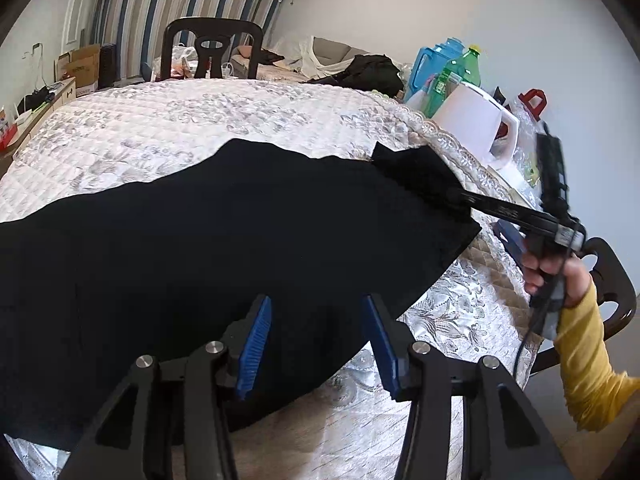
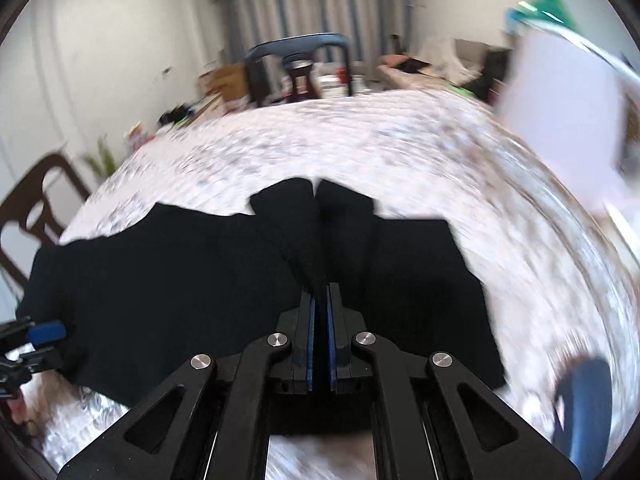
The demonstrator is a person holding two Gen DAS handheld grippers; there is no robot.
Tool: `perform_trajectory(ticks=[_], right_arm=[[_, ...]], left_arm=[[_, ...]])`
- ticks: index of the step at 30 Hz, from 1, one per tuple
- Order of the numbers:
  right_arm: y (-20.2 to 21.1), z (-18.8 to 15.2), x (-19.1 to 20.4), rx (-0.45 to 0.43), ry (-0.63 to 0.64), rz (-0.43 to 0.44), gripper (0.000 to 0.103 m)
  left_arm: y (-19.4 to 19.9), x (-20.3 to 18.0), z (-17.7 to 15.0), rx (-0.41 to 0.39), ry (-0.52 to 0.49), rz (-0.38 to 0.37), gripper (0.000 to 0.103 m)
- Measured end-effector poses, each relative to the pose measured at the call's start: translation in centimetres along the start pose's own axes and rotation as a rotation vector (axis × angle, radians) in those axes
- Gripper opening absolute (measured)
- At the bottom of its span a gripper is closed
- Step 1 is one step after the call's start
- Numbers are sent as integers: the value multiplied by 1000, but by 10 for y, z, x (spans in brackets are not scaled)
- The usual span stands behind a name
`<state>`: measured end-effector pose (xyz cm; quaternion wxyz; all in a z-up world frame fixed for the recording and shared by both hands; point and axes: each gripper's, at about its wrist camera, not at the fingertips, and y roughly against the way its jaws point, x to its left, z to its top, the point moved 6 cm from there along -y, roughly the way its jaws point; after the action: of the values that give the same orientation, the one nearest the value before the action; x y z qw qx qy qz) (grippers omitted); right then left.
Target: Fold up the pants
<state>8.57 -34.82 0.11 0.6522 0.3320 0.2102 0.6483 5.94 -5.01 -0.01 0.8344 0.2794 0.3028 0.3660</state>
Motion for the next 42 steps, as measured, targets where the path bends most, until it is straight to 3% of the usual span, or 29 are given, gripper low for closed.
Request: perform_trajectory(ticks=[7, 13, 16, 22, 24, 28, 36, 42], right_arm=[[21, -31, -39, -5, -185, 18, 4], [21, -40, -49, 5, -215, 12, 4], [24, -45, -68, 8, -237, -103, 4], [48, -36, -82, -49, -214, -151, 5], [51, -29, -81, -81, -203, -149, 10], [37, -20, -81, -64, -172, -159, 43], [2, -28, -80, 80, -114, -172, 47], [1, -32, -79, 76, -95, -174, 51]], left_arm=[[-8, -12, 1, 22, -23, -10, 51], [-12, -22, 3, 28, -41, -25, 51], [-15, -25, 5, 31, -47, -31, 52], [-24, -33, 12, 43, -60, -53, 54], [-29, -36, 17, 49, -58, -64, 54], [-38, -47, 28, 58, -72, -71, 58], [-54, -69, 51, 65, -126, -102, 58], [-73, -82, 63, 102, -126, -155, 58]])
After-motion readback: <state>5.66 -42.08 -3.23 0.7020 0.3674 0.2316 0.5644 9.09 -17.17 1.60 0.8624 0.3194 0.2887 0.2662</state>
